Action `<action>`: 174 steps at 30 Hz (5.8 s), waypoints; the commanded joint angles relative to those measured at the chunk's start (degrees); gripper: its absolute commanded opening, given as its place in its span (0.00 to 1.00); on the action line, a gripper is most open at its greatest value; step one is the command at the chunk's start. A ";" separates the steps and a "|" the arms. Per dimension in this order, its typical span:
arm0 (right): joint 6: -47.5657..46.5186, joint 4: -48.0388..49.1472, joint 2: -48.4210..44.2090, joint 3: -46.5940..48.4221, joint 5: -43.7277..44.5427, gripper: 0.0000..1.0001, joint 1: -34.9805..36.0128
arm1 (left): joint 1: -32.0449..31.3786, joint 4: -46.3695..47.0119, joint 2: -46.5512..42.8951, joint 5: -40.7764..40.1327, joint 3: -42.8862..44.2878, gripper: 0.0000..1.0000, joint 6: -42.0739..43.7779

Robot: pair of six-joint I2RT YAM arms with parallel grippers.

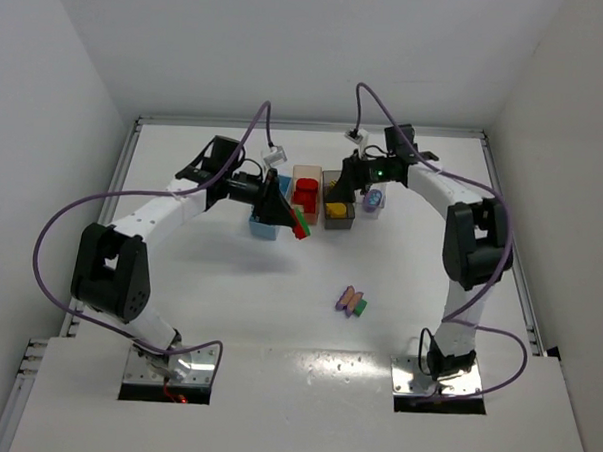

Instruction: Sort the legos into containers by color

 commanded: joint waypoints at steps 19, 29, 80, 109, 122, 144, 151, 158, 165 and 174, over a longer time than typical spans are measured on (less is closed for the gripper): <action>4.92 8.35 -12.42 -11.19 -24.06 0.88 8.67 | -0.57 1.04 4.98 5.21 7.49 0.14 0.43; 4.92 7.64 -8.63 -6.88 -22.91 0.88 7.00 | -1.71 1.04 1.46 5.21 3.89 0.14 0.43; -2.73 -1.32 -16.02 -11.54 -24.84 0.78 3.31 | -2.24 1.57 5.85 12.59 5.91 0.14 -0.28; 5.00 4.91 -12.94 -9.95 -22.38 0.06 9.02 | -2.77 1.57 7.44 12.60 7.24 0.14 0.25; 7.73 6.06 -16.98 -12.33 -23.43 0.00 -4.33 | -2.77 -5.81 1.72 5.39 -2.70 0.14 10.18; 5.45 5.44 -22.52 -17.25 -17.90 0.00 -7.07 | -5.05 13.26 17.71 -39.88 12.50 0.25 -8.62; 3.00 4.05 -20.77 -14.27 -16.15 0.00 -5.84 | -5.05 15.27 17.82 -39.36 12.60 0.59 -10.82; -0.34 0.98 -14.63 -7.87 -7.29 0.00 0.82 | -0.49 34.09 4.98 -31.01 4.41 0.93 -25.31; -2.20 0.26 -2.60 3.56 1.78 0.00 12.61 | 11.44 13.32 -1.00 -36.37 10.99 0.99 -30.78; 2.98 3.42 10.52 16.31 7.23 0.01 17.81 | 24.74 8.89 -7.51 -27.40 1.52 0.99 -24.89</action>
